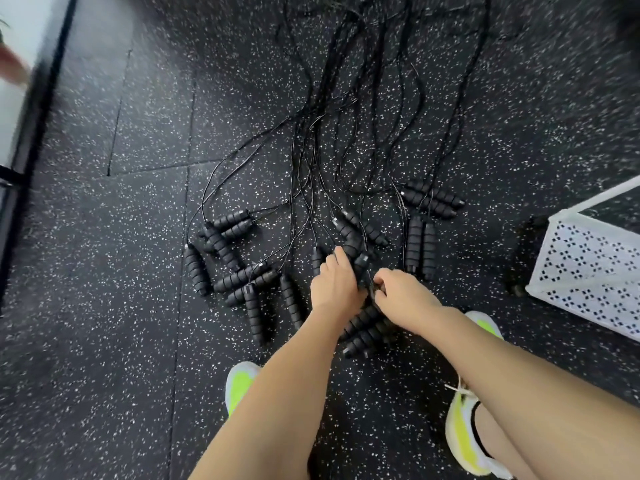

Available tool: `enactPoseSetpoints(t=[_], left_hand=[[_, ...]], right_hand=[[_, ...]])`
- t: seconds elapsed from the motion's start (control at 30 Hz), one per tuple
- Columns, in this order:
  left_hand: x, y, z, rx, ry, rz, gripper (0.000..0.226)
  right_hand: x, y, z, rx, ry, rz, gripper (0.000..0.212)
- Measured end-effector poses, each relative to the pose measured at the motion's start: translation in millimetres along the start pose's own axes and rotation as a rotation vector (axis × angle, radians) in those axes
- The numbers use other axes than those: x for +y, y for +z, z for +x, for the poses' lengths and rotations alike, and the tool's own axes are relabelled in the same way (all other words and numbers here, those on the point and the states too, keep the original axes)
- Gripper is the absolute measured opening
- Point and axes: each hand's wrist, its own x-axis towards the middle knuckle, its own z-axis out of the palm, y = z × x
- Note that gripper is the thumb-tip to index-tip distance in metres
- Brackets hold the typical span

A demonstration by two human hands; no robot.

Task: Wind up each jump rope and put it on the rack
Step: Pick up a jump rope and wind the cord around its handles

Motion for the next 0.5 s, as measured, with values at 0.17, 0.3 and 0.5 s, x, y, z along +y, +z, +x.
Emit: enactPoseSetpoints(t=[0.17, 0.3, 0.5], left_hand=[[5.5, -80.2, -35.8, 0.042, 0.004, 0.052, 0.067], [8.7, -145.5, -78.8, 0.107, -0.051, 0.002, 0.055], [28.5, -227.1, -161.2, 0.241, 0.019, -0.097, 0.048]], right_hand=[[-16.6, -48.7, -47.2, 0.08, -0.026, 0.047, 0.037], [-39.5, -83.1, -94.0, 0.169, -0.08, 0.099, 0.048], [-76.3, -131.1, -164.5, 0.439, -0.234, 0.234, 0.079]])
